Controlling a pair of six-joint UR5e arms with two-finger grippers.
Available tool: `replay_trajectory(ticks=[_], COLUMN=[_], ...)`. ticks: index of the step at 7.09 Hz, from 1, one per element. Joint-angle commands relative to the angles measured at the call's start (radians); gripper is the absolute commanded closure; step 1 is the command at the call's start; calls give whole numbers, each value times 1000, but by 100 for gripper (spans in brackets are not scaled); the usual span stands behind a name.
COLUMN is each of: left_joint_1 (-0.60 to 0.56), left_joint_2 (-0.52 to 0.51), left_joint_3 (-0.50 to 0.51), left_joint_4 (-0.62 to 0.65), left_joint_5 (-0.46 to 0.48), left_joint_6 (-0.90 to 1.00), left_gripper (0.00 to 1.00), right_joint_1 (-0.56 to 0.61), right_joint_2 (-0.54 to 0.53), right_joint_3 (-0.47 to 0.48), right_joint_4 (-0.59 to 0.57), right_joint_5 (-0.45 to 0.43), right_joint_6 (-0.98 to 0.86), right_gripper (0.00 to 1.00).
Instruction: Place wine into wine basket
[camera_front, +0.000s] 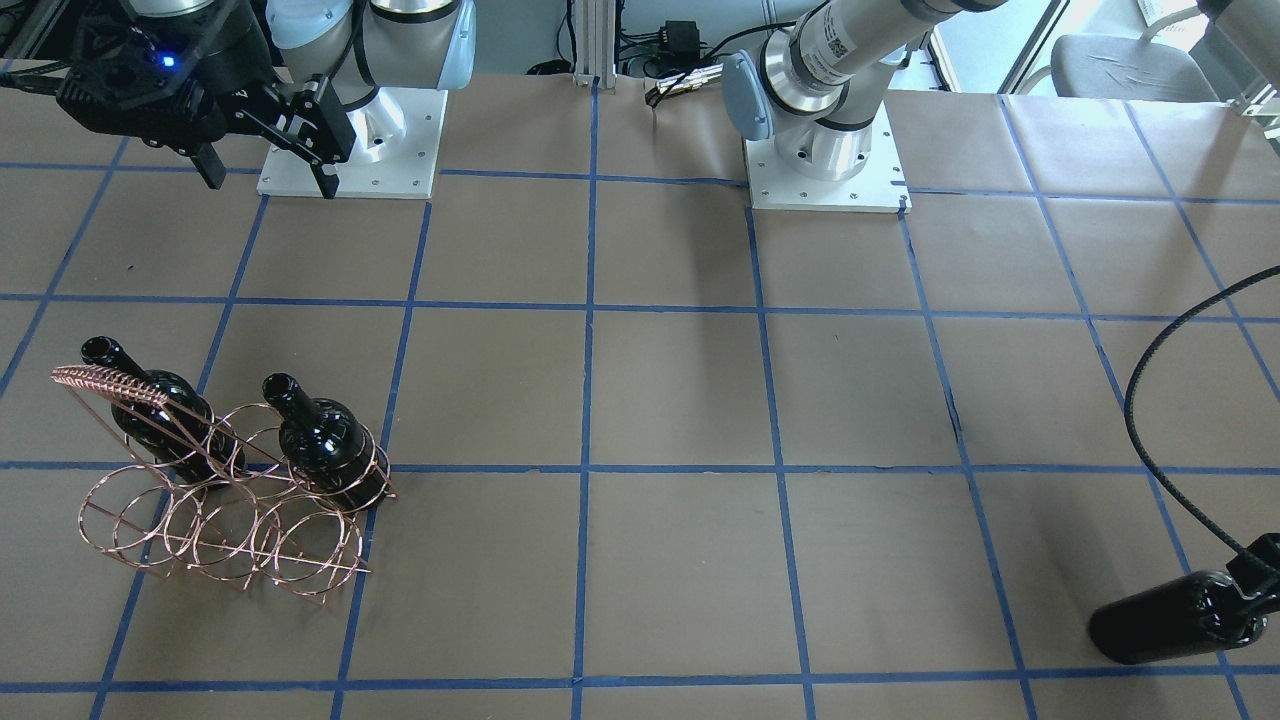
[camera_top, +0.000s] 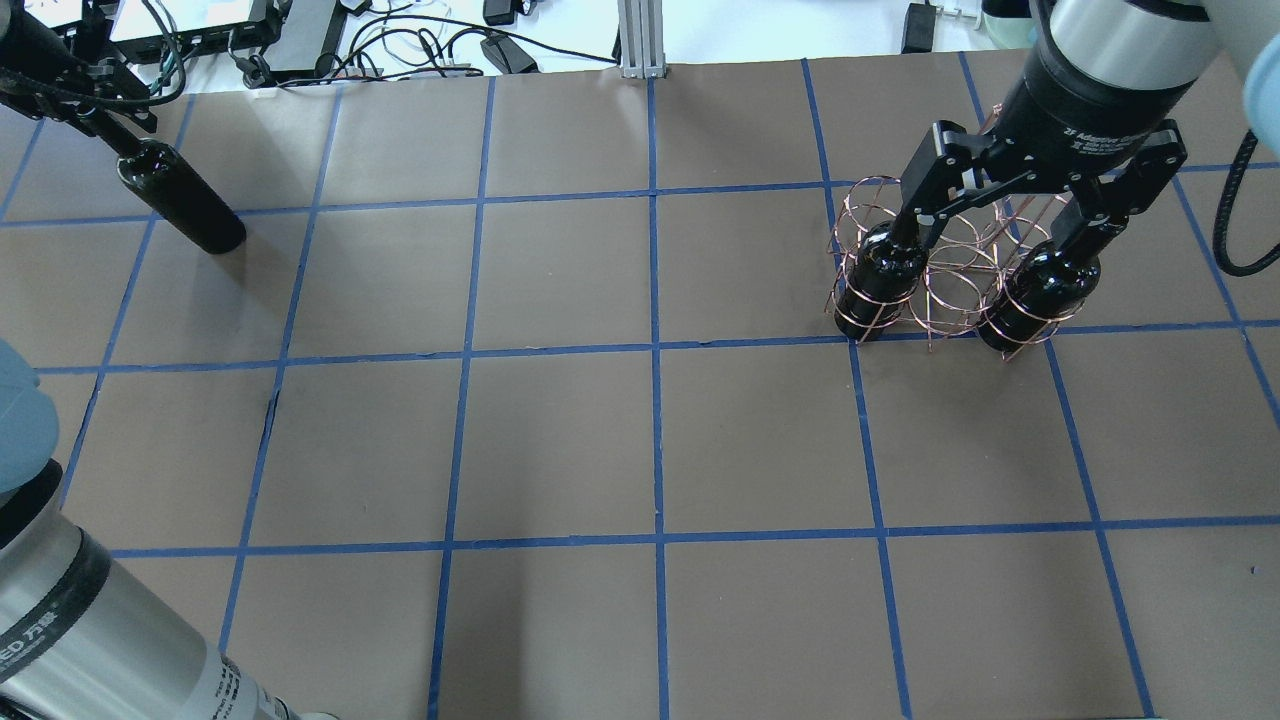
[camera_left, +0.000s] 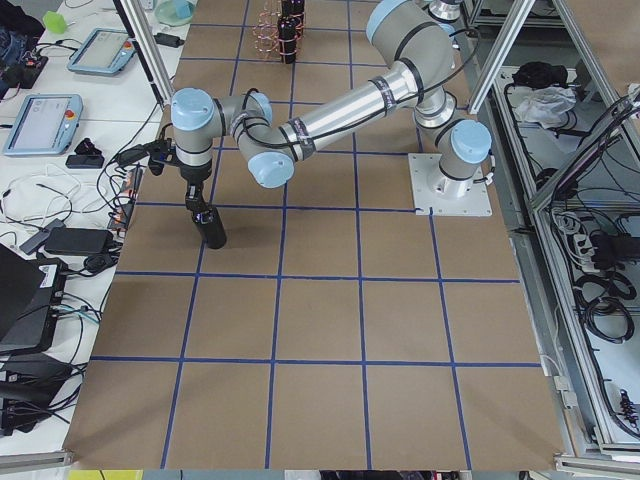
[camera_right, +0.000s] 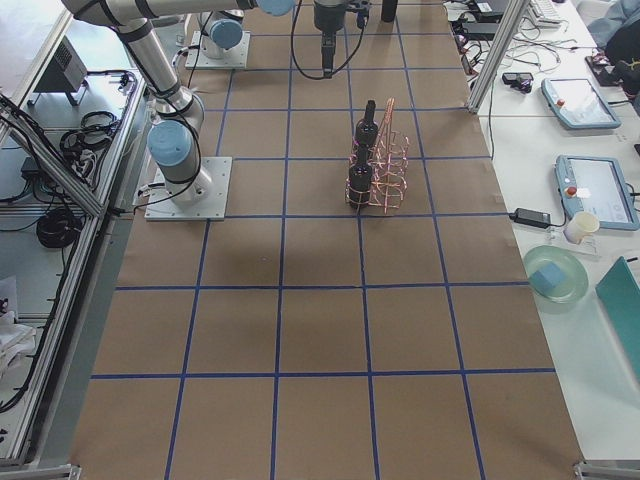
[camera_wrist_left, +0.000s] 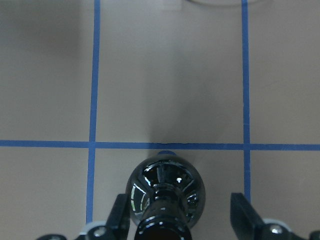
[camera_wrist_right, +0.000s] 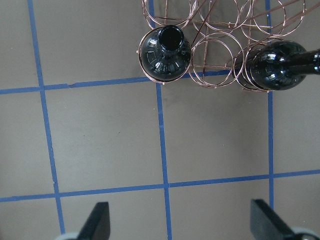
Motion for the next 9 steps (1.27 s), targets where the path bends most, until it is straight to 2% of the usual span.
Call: replay_trajectory(ticks=[1, 2, 3, 4, 5, 6, 9], left_joint_1=[9, 9, 9, 9, 9, 9, 9], left_joint_2=[1, 1, 1, 1, 4, 6, 27], left_joint_3=[0, -1, -3, -5, -8, -9, -9], left_joint_4=[-1, -2, -2, -4, -13, -16, -16], left_joint_5=[-7, -4, 1, -2, 1, 4, 4], left_joint_6=[2, 4, 4, 4, 4, 4, 2], left_gripper=[25, 30, 44, 49, 87, 100, 100], right_joint_1=[0, 0, 0, 0, 0, 0, 0], right_joint_2=[2, 1, 1, 1, 2, 2, 2], right_joint_3=[2, 0, 0, 2, 2, 2, 0], right_joint_4=[0, 0, 0, 2, 3, 3, 3], right_joint_5=[0, 0, 0, 0, 0, 0, 0], right_joint_6=[1, 1, -1, -1, -1, -1, -1], right_gripper=[0, 0, 0, 0, 0, 0, 0])
